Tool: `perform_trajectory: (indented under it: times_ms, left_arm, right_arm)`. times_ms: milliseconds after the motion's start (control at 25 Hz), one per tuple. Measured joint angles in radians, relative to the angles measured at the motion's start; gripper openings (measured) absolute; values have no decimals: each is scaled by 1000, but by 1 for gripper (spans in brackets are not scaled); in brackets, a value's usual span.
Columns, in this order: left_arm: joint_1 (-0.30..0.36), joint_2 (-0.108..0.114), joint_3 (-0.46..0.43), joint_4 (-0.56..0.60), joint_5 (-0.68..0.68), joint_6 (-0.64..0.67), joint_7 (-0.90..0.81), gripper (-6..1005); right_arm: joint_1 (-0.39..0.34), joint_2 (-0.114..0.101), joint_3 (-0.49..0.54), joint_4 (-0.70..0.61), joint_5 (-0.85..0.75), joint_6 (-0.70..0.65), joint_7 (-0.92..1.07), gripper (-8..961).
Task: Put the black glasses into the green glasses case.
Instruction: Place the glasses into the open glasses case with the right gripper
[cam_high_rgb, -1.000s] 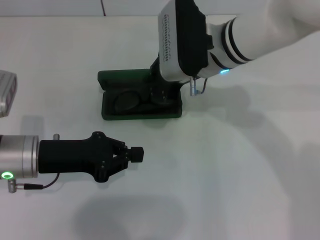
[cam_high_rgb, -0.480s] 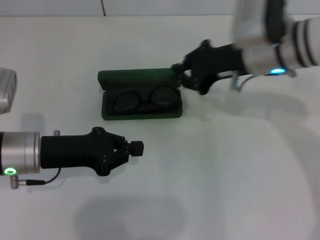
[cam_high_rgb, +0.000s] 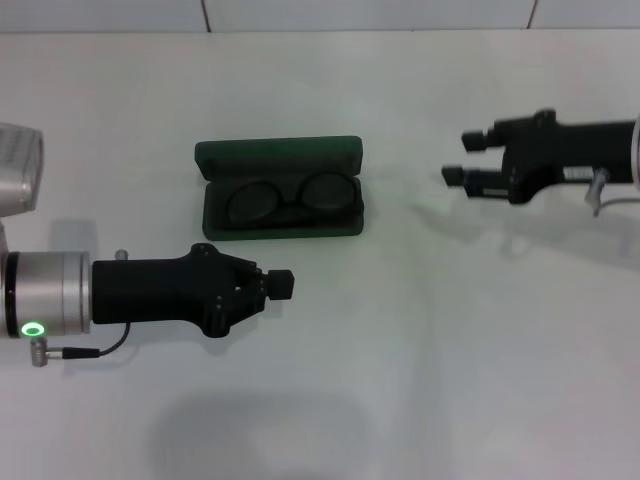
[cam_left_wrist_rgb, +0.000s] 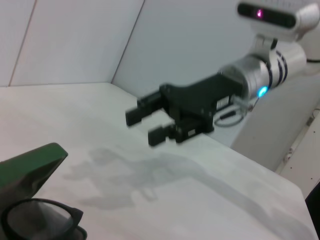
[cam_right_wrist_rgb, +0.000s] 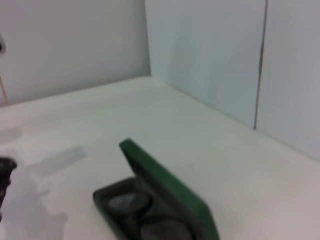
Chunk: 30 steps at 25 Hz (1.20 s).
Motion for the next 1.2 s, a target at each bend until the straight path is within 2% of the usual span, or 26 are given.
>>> perform_trajectory:
  times_ms: [40,200,400,640,880,1200]
  left_arm:
    - [-1,0,0,0,0,0,-2,-1]
    - [-4,0,1,0,0,3,-9,-1]
    - [-4,0,1,1,2,4,-11,0]
    - [-1,0,0,1,3,3,-5,0]
    - [0,0,0,1,5,2,-4,0]
    - [3,0,0,1,5,1,-3,-1]
  right_arm:
    - [1,0,-3,12,0,0,-9,482]
    - [23,8,-12,63,-1,19,-42,497]
    - [98,14,-57,161,6,98,-47,501]
    - [162,16,-185,230,55,222,-44,501]
    - [203,16,-288,255,113,290,-39,501]
    - [227,16,-376,261,144,351,-39,501]
